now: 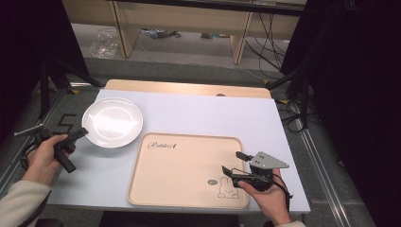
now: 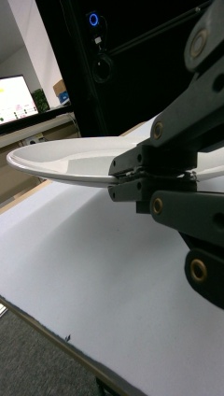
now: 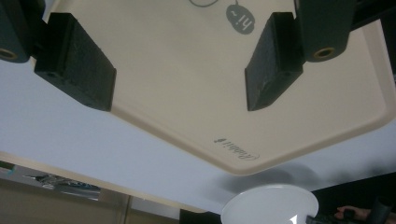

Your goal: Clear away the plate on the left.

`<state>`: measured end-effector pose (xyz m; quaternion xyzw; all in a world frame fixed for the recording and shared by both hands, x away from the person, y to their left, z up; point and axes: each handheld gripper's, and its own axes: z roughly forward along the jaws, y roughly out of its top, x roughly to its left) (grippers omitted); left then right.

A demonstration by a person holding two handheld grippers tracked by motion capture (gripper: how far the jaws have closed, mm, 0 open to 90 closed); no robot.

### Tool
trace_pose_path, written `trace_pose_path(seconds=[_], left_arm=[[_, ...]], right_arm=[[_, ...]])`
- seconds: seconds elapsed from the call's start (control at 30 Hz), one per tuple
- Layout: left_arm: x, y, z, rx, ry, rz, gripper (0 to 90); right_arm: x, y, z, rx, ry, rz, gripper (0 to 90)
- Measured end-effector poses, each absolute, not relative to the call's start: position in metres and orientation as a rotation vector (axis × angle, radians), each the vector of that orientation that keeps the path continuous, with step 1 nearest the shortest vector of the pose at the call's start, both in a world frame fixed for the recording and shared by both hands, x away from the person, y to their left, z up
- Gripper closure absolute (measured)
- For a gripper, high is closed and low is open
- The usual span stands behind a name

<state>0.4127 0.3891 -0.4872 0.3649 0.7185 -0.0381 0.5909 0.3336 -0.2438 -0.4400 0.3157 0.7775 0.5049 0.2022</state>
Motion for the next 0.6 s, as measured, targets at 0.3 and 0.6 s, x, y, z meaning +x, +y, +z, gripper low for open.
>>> trace_pose_path(seconds=[0.3,0.6], left_arm=[[0.4124,0.3871,-0.4851,0.839,1.657,-0.105,86.9],[0.4122,0.3811,-0.4835,0.840,1.646,-0.129,86.9]], right_arm=[[0.3340,-0.2435,-0.4405,0.882,2.164,1.411,25.7],[0.3338,-0.2437,-0.4404,0.883,2.166,1.408,25.7]])
